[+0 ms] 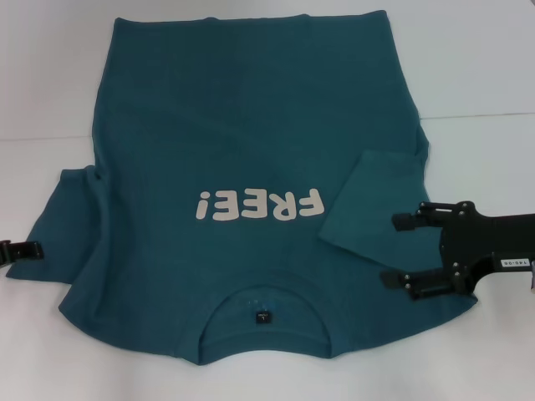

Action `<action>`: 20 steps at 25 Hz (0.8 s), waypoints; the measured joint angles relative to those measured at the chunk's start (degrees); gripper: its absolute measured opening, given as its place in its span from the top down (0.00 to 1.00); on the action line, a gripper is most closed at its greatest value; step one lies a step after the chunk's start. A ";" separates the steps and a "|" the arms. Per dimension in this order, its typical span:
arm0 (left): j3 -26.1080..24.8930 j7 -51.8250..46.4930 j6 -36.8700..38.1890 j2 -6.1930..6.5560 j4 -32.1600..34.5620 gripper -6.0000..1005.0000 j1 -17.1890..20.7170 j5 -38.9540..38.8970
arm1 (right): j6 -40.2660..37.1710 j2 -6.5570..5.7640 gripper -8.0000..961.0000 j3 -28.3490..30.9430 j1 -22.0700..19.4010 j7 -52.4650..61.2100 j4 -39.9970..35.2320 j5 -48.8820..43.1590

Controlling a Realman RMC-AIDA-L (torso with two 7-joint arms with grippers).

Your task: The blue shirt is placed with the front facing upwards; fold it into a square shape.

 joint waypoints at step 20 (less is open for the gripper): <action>0.13 0.09 -1.26 0.30 -2.35 0.16 -0.90 0.02 | 0.05 0.00 0.02 0.00 -0.09 -0.20 0.26 0.00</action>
